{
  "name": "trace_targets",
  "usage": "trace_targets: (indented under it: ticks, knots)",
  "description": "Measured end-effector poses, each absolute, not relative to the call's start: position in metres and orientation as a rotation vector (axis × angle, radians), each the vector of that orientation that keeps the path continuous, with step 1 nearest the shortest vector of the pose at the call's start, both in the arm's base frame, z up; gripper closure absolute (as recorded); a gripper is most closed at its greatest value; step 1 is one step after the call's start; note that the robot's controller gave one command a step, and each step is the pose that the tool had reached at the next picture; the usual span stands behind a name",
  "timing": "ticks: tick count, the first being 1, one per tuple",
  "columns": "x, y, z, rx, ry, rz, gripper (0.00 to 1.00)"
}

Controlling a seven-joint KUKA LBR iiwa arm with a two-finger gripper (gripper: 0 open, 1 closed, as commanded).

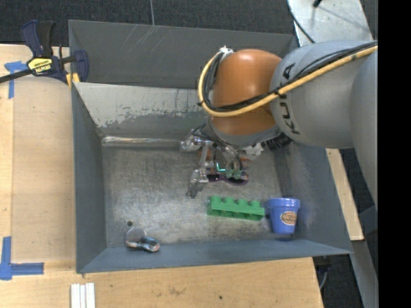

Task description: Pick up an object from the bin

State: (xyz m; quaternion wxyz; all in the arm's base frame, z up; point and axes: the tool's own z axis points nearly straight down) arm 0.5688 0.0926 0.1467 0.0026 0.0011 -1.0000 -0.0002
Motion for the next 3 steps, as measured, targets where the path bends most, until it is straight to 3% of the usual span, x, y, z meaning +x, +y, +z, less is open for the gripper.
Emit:
trace_targets:
  ticks: [1, 2, 3]
  knots:
    - [0.571, 0.092, 0.151, 0.000, -3.145, -0.002, 0.00]
    - [0.517, 0.011, 0.083, -0.016, -3.146, 0.000, 0.00]
    - [0.525, -0.020, 0.112, 0.115, -3.137, 0.000, 0.00]
